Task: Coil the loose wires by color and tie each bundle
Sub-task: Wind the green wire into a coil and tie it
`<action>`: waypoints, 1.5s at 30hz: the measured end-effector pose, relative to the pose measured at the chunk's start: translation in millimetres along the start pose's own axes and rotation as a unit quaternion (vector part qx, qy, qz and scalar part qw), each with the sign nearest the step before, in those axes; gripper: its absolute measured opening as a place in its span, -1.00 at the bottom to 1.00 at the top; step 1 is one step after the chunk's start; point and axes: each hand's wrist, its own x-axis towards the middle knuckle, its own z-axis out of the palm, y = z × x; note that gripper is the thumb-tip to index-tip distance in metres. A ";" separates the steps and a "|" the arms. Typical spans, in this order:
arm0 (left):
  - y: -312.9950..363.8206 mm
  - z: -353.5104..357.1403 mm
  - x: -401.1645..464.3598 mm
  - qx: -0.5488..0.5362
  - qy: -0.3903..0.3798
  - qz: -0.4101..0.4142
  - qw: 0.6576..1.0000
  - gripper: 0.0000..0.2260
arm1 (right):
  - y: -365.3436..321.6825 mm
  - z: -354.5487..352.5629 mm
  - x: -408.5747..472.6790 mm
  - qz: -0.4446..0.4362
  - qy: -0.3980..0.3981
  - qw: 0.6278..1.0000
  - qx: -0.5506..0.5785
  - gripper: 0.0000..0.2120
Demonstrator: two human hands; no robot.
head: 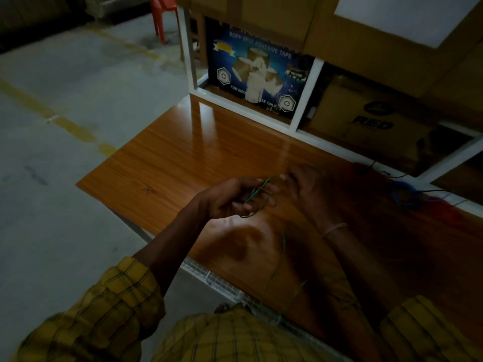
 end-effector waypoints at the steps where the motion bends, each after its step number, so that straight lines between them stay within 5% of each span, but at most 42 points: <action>1: 2.2 5.2 2.1 -0.016 -0.032 0.007 0.999 -0.63 | 6.6 -5.3 -2.0 0.000 0.009 1.000 -0.006 -0.83; 6: 9.5 37.2 17.3 -0.074 -0.111 0.086 0.987 -0.66 | 37.2 -21.0 -18.9 0.033 -0.024 0.998 0.040 -0.68; 16: 33.2 105.9 55.3 -0.189 -0.057 0.198 0.960 -0.75 | 57.9 -35.0 -56.1 0.056 -0.142 0.982 0.111 -0.65; 21: 47.2 116.8 73.3 -0.195 -0.009 0.248 0.949 -0.71 | 43.8 -50.8 -70.8 0.194 -0.235 0.880 0.363 -0.80; 29: 50.3 124.7 80.8 0.030 0.158 0.230 0.960 -0.77 | 27.6 -107.9 -81.2 0.167 -0.340 0.763 0.524 -0.80; 32: 41.4 125.6 83.9 0.175 0.213 0.205 0.939 -0.70 | 24.8 -141.4 -69.8 0.128 -0.313 0.828 0.447 -0.77; 35: 35.3 129.0 81.2 0.271 0.181 0.185 0.927 -0.70 | 35.5 -170.7 -52.2 0.059 -0.249 0.897 0.361 -0.83; 39: 32.8 143.3 73.0 0.315 0.094 0.146 0.933 -0.71 | 64.9 -182.7 -29.4 0.128 -0.113 0.895 0.412 -0.82; 45: 26.6 160.3 71.7 0.214 -0.011 0.123 0.969 -0.65 | 90.4 -154.6 -18.2 0.180 0.030 0.912 0.366 -0.85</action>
